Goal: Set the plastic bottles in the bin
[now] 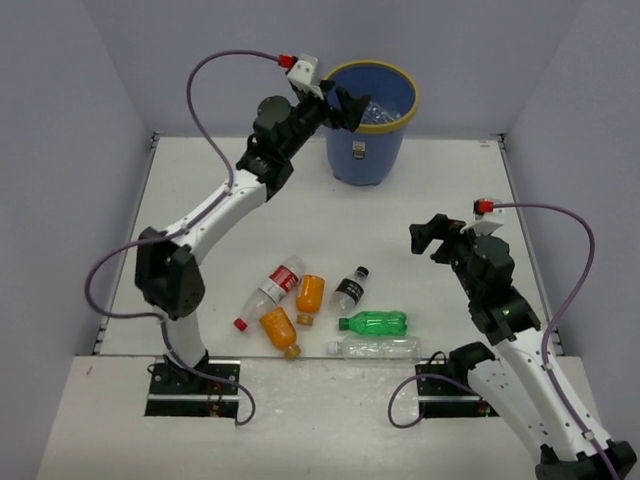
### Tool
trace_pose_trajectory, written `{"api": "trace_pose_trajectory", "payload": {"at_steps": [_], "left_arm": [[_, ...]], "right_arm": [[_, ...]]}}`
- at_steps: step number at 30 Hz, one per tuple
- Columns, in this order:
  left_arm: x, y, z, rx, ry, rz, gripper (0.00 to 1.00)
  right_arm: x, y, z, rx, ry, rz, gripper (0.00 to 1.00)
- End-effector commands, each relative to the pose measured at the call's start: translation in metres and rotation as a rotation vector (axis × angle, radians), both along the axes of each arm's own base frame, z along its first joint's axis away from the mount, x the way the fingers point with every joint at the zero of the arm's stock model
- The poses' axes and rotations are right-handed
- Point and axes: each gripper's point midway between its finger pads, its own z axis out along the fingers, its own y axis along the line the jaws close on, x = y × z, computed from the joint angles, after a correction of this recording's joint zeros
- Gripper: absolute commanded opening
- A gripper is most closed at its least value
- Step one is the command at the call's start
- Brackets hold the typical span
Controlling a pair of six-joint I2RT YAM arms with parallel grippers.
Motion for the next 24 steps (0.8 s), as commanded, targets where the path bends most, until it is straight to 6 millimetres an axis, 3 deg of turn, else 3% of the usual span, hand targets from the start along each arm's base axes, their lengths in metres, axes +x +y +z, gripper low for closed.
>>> {"api": "trace_pose_trajectory", "payload": {"at_steps": [1,3,4,5,6,9,11,12,14,20,24], "left_arm": [[-0.065,0.062,-0.055,0.102,0.143,0.094,1.00],[-0.089,0.088,-0.088,0.098,0.223,0.150,1.00],[-0.102,0.102,-0.091,0.074,0.241,0.180,1.00],[-0.113,0.115,-0.117,0.080,0.297,0.211,1.00],[-0.123,0.129,-0.156,0.104,0.376,0.251,1.00],[-0.146,0.153,-0.209,0.123,0.491,0.314,1.00],[-0.156,0.164,-0.230,0.116,0.556,0.349,1.00],[-0.165,0.168,-0.243,0.114,0.577,0.350,1.00],[-0.171,0.177,-0.251,0.089,0.582,0.381,1.00],[-0.175,0.186,-0.248,0.052,0.568,0.411,1.00],[-0.173,0.194,-0.253,0.040,0.575,0.461,1.00]], "right_arm": [[-0.016,0.041,-0.007,0.036,0.124,0.241,0.99],[-0.018,0.053,-0.020,0.044,0.191,0.298,0.99],[-0.018,0.057,-0.025,0.047,0.212,0.316,0.99],[-0.019,0.061,-0.031,0.057,0.236,0.328,0.99],[-0.019,0.066,-0.036,0.070,0.261,0.335,0.99],[-0.023,0.086,-0.053,0.100,0.328,0.390,0.99],[-0.023,0.098,-0.061,0.114,0.353,0.419,0.99],[-0.025,0.106,-0.075,0.114,0.409,0.426,0.99],[-0.025,0.113,-0.092,0.106,0.465,0.415,0.99],[-0.026,0.125,-0.132,0.123,0.599,0.363,0.99],[-0.027,0.137,-0.151,0.121,0.649,0.374,0.99]]}}
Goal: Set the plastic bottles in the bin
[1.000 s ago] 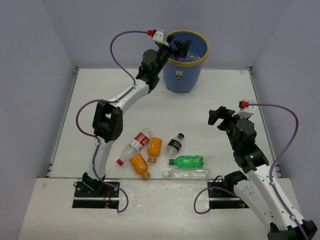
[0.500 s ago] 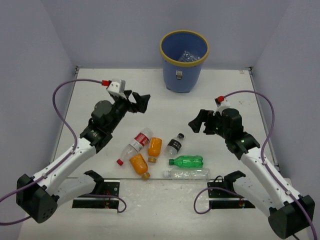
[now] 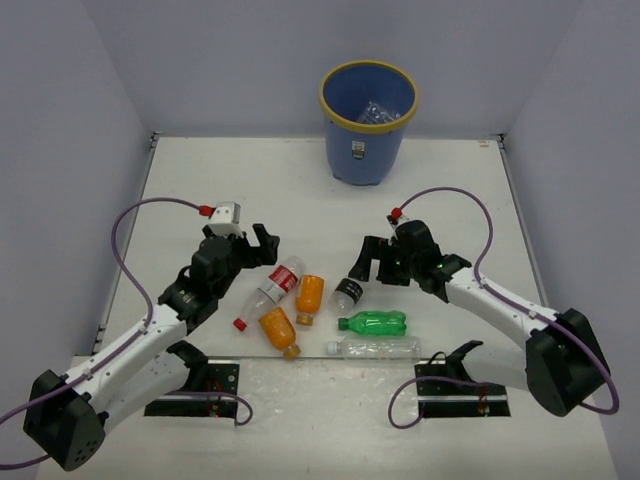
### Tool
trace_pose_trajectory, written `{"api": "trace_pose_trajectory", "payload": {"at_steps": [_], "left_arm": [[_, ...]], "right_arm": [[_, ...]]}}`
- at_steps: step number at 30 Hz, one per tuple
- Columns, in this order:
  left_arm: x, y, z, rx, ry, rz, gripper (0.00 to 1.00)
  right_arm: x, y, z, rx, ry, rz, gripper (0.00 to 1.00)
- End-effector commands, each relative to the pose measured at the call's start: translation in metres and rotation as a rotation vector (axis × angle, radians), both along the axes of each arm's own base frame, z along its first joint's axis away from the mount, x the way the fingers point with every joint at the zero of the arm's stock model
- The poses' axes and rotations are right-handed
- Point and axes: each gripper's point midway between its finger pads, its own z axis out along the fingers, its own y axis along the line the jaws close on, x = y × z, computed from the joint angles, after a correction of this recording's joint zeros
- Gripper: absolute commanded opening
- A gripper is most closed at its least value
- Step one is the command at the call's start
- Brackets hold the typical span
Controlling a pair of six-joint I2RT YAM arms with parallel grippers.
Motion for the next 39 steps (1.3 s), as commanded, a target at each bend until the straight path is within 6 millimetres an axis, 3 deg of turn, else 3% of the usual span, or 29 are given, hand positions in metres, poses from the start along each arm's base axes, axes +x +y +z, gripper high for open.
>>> {"api": "trace_pose_trajectory", "payload": {"at_steps": [1,7,14,17,22,25,30,33,38,39], "left_arm": [[0.008,0.012,0.009,-0.033,-0.037,0.096,1.00],[0.007,0.023,0.007,-0.037,-0.039,0.155,1.00],[0.003,0.033,0.012,-0.051,-0.067,0.192,1.00],[0.002,0.040,0.014,-0.050,-0.076,0.227,1.00],[-0.001,0.041,0.018,-0.067,-0.090,0.222,1.00],[-0.002,0.042,0.019,-0.072,-0.094,0.227,1.00],[-0.002,0.041,0.018,-0.074,-0.093,0.224,1.00],[-0.001,0.042,0.016,-0.072,-0.088,0.233,1.00],[0.001,0.043,0.014,-0.073,-0.081,0.250,1.00],[0.001,0.044,0.013,-0.072,-0.080,0.253,1.00]], "right_arm": [[0.009,0.021,-0.005,0.054,0.014,-0.021,0.99],[0.013,0.035,-0.033,0.062,0.091,-0.053,0.99],[0.015,0.033,-0.056,0.035,0.152,-0.121,0.93],[0.016,0.035,-0.060,0.048,0.156,-0.129,0.83],[0.018,0.033,-0.056,0.055,0.136,-0.153,0.41],[0.024,0.024,-0.047,0.022,0.094,-0.182,0.28],[0.039,0.012,-0.002,0.006,-0.059,-0.205,0.15],[0.052,0.007,0.053,0.016,-0.207,-0.209,0.05],[0.089,-0.019,0.149,-0.069,-0.507,-0.290,0.04],[0.098,-0.023,0.183,-0.070,-0.585,-0.313,0.01]]}}
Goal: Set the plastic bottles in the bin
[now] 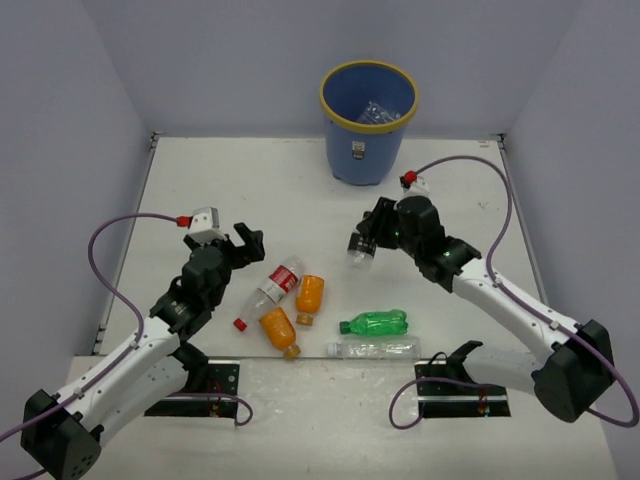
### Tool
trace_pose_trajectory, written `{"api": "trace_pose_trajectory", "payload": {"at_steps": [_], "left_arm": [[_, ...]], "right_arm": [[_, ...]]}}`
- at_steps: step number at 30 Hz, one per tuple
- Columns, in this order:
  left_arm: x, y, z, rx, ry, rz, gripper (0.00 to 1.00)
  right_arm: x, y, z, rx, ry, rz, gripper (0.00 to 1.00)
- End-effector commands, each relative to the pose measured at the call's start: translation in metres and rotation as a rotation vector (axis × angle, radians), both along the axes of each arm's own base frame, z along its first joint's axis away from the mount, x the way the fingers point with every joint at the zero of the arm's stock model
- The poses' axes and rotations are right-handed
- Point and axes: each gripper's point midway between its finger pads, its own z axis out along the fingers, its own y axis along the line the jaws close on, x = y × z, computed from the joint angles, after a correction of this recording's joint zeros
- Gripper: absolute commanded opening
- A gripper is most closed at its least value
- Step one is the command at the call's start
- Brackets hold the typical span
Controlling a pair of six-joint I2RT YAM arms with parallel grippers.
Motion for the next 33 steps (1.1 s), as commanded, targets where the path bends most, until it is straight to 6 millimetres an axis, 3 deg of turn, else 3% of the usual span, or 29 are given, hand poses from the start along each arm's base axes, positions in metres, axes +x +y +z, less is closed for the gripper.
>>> {"api": "trace_pose_trajectory", "payload": {"at_steps": [1,3,6,9,10,12,15,17,18,19,22,24,26,31,33], "left_arm": [[0.004,0.007,-0.002,-0.013,-0.006,0.052,1.00],[0.004,0.007,-0.002,-0.008,-0.005,0.057,1.00],[0.005,0.007,-0.002,-0.011,-0.001,0.063,1.00],[0.006,0.004,-0.002,-0.027,-0.011,0.052,1.00],[0.007,0.004,-0.002,-0.027,-0.014,0.054,1.00],[0.008,0.005,-0.004,-0.024,-0.015,0.060,1.00],[0.009,0.006,-0.004,-0.013,-0.012,0.064,1.00],[0.010,0.005,-0.004,-0.006,-0.011,0.063,1.00],[0.011,0.005,-0.002,-0.004,-0.013,0.060,1.00],[0.011,0.004,-0.002,-0.001,-0.011,0.057,1.00],[0.012,0.002,-0.003,-0.001,-0.007,0.051,1.00],[0.012,0.003,-0.004,0.004,-0.006,0.052,1.00],[0.013,0.003,-0.004,0.006,-0.006,0.054,1.00],[0.013,0.002,-0.006,0.009,-0.001,0.055,1.00],[0.014,0.001,-0.007,0.009,0.004,0.047,1.00]], "right_arm": [[0.044,-0.030,0.129,-0.091,-0.352,-0.156,0.00],[0.056,-0.036,0.183,-0.077,-0.461,-0.210,0.00],[0.074,-0.042,0.222,-0.122,-0.553,-0.261,0.00],[0.108,-0.061,0.307,-0.163,-0.729,-0.406,0.00],[0.122,-0.065,0.324,-0.186,-0.760,-0.446,0.00],[0.144,-0.068,0.343,-0.224,-0.793,-0.477,0.00],[0.192,-0.071,0.361,-0.257,-0.829,-0.562,0.00],[0.213,-0.075,0.360,-0.271,-0.830,-0.621,0.00],[0.219,-0.081,0.374,-0.249,-0.878,-0.669,0.00],[0.240,-0.077,0.357,-0.302,-0.874,-0.678,0.00],[0.281,-0.075,0.334,-0.345,-0.902,-0.721,0.00],[0.296,-0.074,0.334,-0.332,-0.933,-0.722,0.00],[0.312,-0.068,0.312,-0.354,-0.921,-0.706,0.00],[0.332,-0.059,0.265,-0.387,-0.855,-0.644,0.23],[0.335,-0.059,0.249,-0.405,-0.815,-0.619,0.37]]}}
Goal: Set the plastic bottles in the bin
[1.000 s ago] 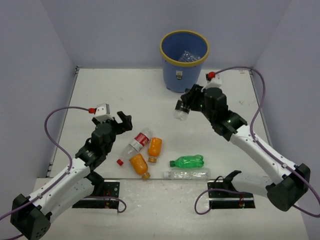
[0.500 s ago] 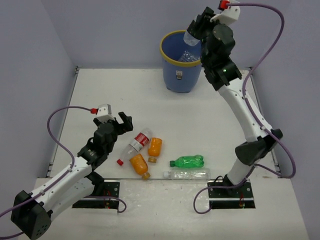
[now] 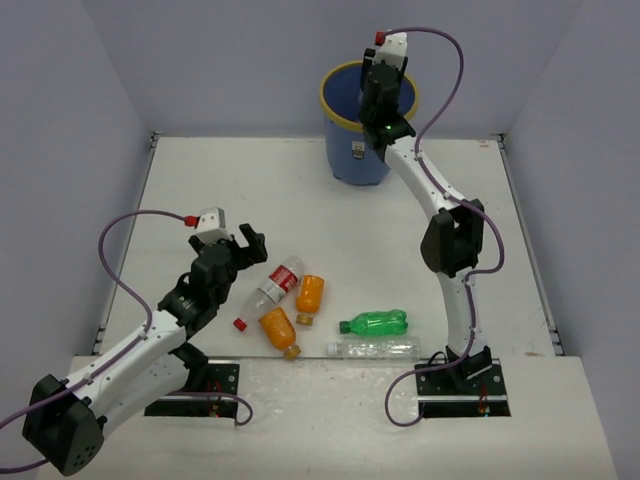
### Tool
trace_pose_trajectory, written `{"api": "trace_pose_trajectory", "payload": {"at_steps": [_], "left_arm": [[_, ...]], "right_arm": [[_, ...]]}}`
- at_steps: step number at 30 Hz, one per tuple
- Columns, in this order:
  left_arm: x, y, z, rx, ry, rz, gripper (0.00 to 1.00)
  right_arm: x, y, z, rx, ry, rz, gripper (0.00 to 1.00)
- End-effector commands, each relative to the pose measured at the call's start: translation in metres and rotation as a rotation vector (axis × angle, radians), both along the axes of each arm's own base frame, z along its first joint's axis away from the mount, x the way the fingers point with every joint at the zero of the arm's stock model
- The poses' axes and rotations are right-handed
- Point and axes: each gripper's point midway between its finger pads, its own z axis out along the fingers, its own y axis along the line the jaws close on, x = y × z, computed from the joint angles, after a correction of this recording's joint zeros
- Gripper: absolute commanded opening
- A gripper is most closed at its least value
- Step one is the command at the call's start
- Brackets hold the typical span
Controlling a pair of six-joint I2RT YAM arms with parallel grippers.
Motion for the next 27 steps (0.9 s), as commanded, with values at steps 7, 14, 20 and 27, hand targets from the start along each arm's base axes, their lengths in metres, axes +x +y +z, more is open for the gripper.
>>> {"api": "trace_pose_trajectory", "payload": {"at_steps": [7,14,20,27], "left_arm": [[0.008,-0.008,0.015,-0.022,-0.026,-0.017,1.00],[0.003,-0.023,0.016,-0.047,-0.012,-0.106,1.00],[-0.009,-0.052,0.012,-0.070,0.051,-0.274,1.00],[-0.040,-0.083,-0.019,-0.043,0.206,-0.520,1.00]], "right_arm": [[-0.029,-0.006,0.071,0.094,-0.086,0.098,0.99],[-0.085,-0.006,0.104,0.150,-0.029,0.224,0.99],[-0.170,-0.017,0.075,0.152,0.170,0.341,0.99],[-0.283,-0.038,-0.050,0.321,0.344,0.407,0.99]]}}
